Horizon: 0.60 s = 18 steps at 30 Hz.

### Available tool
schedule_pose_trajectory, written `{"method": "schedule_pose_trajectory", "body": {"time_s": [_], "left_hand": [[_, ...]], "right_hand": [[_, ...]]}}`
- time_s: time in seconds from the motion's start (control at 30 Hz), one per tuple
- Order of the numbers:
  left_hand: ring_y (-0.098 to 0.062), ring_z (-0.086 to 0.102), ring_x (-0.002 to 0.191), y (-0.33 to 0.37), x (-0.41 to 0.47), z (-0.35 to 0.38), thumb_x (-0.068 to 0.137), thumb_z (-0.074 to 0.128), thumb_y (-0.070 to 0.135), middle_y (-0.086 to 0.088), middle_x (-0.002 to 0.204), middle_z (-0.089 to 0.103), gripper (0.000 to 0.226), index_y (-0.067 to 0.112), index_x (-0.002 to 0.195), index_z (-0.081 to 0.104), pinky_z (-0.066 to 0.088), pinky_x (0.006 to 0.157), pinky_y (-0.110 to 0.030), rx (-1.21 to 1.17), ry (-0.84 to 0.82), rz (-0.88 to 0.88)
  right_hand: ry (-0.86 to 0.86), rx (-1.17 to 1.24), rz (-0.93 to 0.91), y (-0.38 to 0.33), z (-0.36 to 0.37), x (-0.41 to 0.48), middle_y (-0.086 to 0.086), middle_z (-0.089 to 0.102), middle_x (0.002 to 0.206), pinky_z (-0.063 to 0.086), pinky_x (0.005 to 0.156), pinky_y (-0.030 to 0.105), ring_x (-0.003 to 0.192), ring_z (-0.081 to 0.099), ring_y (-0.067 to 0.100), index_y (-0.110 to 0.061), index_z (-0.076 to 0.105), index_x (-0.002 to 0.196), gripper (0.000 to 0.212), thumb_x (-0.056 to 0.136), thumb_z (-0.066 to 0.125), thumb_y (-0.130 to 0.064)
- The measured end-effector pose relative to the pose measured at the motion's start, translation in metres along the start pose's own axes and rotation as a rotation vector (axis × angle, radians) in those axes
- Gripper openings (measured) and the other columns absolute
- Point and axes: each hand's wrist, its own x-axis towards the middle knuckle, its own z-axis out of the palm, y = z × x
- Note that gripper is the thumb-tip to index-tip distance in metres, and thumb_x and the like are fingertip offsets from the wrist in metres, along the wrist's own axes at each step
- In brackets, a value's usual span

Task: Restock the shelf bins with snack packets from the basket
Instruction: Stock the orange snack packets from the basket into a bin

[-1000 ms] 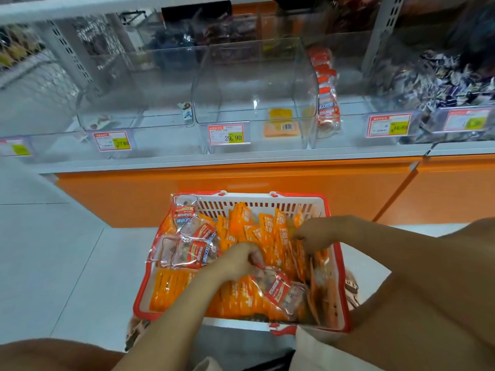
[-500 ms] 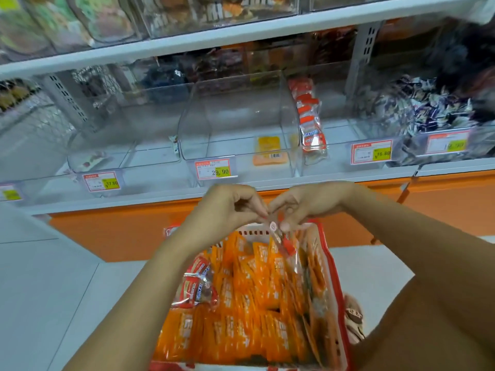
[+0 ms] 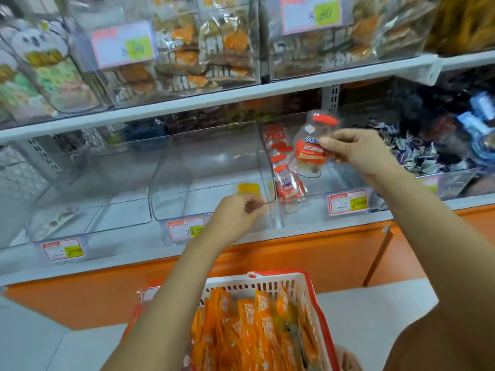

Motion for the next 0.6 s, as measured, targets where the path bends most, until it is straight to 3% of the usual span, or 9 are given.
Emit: {"method": "schedule_pose_trajectory", "body": {"time_s": [0.13,0.27,0.33,0.43,0.5,0.6], "left_hand": [[-0.001,0.053,0.089,-0.004,0.002,0.006,0.092,0.058,0.018,0.007,0.11,0.069,0.02,0.021,0.109,0.069,0.036,0.077,-0.011,0.098,0.029,0.023],[-0.003,0.051,0.093,-0.004,-0.001,0.004,0.094,0.055,0.017,0.006,0.114,0.067,0.022,0.022,0.112,0.066,0.035,0.08,-0.014,0.099,0.022,0.033],[-0.005,0.054,0.099,-0.004,-0.003,0.004,0.095,0.054,0.017,0.007,0.117,0.065,0.024,0.023,0.116,0.065,0.035,0.083,-0.014,0.092,0.024,0.024],[-0.003,0.053,0.1,-0.004,-0.005,0.005,0.096,0.053,0.019,0.007,0.119,0.064,0.026,0.024,0.119,0.063,0.035,0.083,-0.013,0.081,0.034,0.019],[0.001,0.049,0.095,-0.005,-0.004,0.006,0.095,0.054,0.018,0.008,0.118,0.064,0.026,0.024,0.119,0.063,0.033,0.08,-0.007,0.073,0.041,0.029],[0.004,0.046,0.094,-0.005,-0.006,0.006,0.095,0.054,0.017,0.01,0.118,0.063,0.027,0.023,0.12,0.063,0.03,0.068,0.004,0.052,0.055,0.05]], "right_hand": [[-0.057,-0.201,0.13,0.022,0.018,0.012,0.008,0.06,0.07,0.047,0.055,0.015,0.057,0.05,0.01,0.003,0.071,0.092,0.021,0.084,0.071,-0.016],[-0.19,-0.377,0.283,0.033,0.04,0.021,0.008,0.063,0.07,0.053,0.072,0.029,0.058,0.054,0.012,0.003,0.071,0.085,0.025,0.081,0.075,-0.021],[-0.248,-0.482,0.33,0.035,0.047,0.023,0.007,0.064,0.07,0.051,0.067,0.024,0.057,0.055,0.012,0.001,0.068,0.081,0.026,0.083,0.072,-0.025],[-0.21,-0.544,0.357,0.038,0.053,0.028,0.008,0.069,0.082,0.049,0.058,0.02,0.062,0.061,0.011,0.001,0.07,0.094,0.023,0.085,0.071,-0.02],[-0.189,-0.572,0.336,0.039,0.056,0.028,0.009,0.071,0.09,0.056,0.07,0.028,0.074,0.067,0.016,-0.002,0.07,0.103,0.023,0.085,0.071,-0.016],[-0.175,-0.665,0.236,0.036,0.061,0.021,0.013,0.069,0.11,0.051,0.091,0.036,0.098,0.065,0.027,-0.005,0.066,0.117,0.031,0.087,0.067,-0.015]]}}
